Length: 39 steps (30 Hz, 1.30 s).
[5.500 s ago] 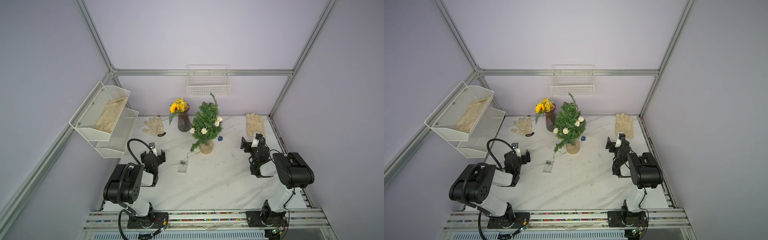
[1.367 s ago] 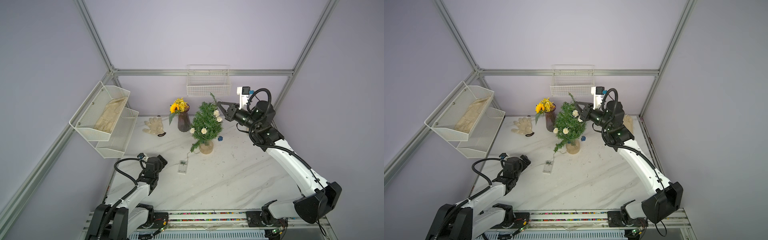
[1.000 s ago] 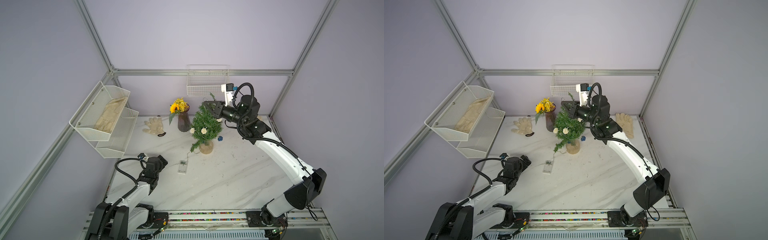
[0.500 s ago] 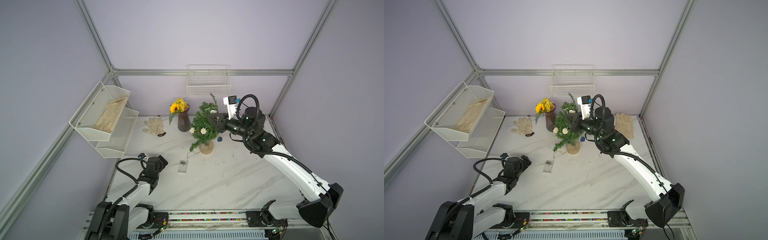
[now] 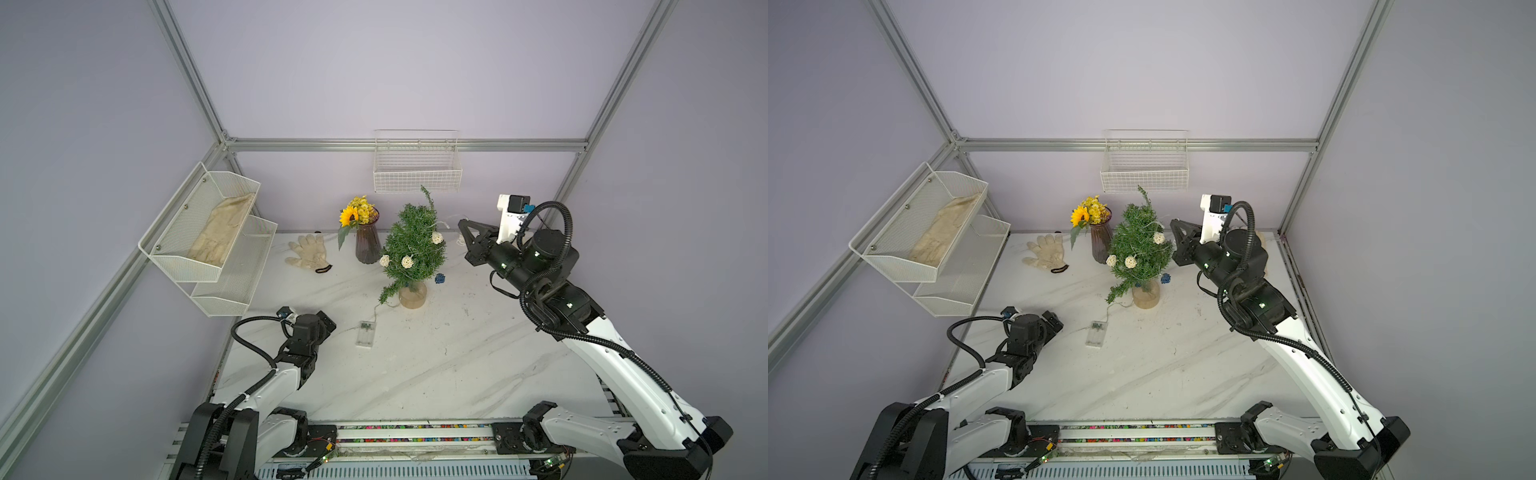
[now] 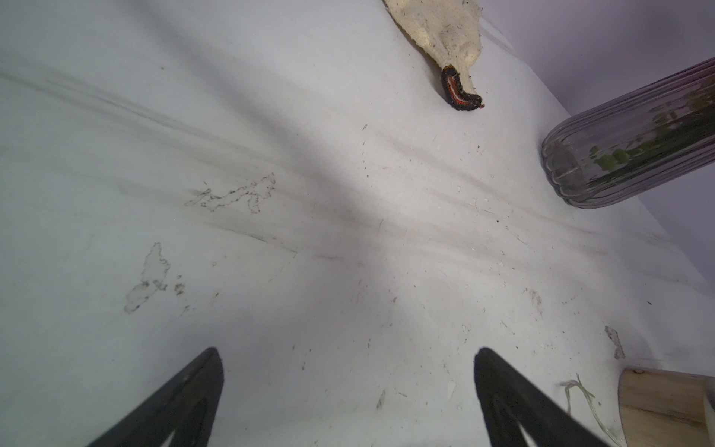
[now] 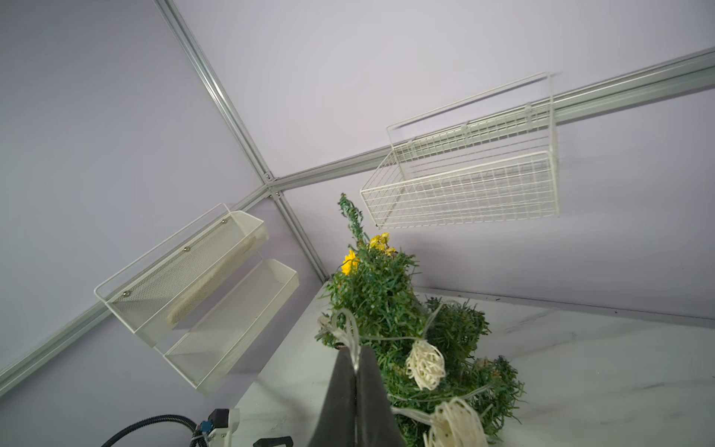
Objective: Remove string lights from the small christmas tree
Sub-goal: Remove the light string from the Christmas tree.
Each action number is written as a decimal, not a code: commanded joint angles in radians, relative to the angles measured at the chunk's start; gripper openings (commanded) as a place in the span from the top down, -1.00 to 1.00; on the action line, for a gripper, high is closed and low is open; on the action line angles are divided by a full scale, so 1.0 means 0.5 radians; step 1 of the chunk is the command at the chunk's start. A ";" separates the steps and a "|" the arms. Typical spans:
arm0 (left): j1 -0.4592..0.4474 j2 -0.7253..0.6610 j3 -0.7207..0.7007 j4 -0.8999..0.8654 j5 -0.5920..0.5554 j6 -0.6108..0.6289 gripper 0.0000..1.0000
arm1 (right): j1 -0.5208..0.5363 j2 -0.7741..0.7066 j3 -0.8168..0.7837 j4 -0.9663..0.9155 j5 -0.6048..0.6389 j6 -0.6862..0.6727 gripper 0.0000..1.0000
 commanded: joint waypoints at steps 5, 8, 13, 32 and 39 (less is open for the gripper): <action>0.019 -0.024 0.124 0.049 -0.019 0.005 -1.00 | -0.026 -0.022 -0.014 -0.017 -0.089 -0.037 1.00; 0.019 -0.020 0.121 0.058 -0.014 0.002 -1.00 | -0.026 0.079 0.046 -0.005 -0.353 -0.016 1.00; 0.019 -0.013 0.129 0.046 -0.016 0.008 -1.00 | -0.024 0.235 0.114 0.062 -0.682 -0.012 1.00; 0.018 0.013 0.136 0.061 0.003 0.005 -1.00 | -0.003 -0.305 -0.379 0.078 -0.257 -0.197 1.00; 0.019 0.012 0.133 0.059 0.008 0.005 -1.00 | -0.117 -0.134 -0.289 -0.199 0.205 -0.017 1.00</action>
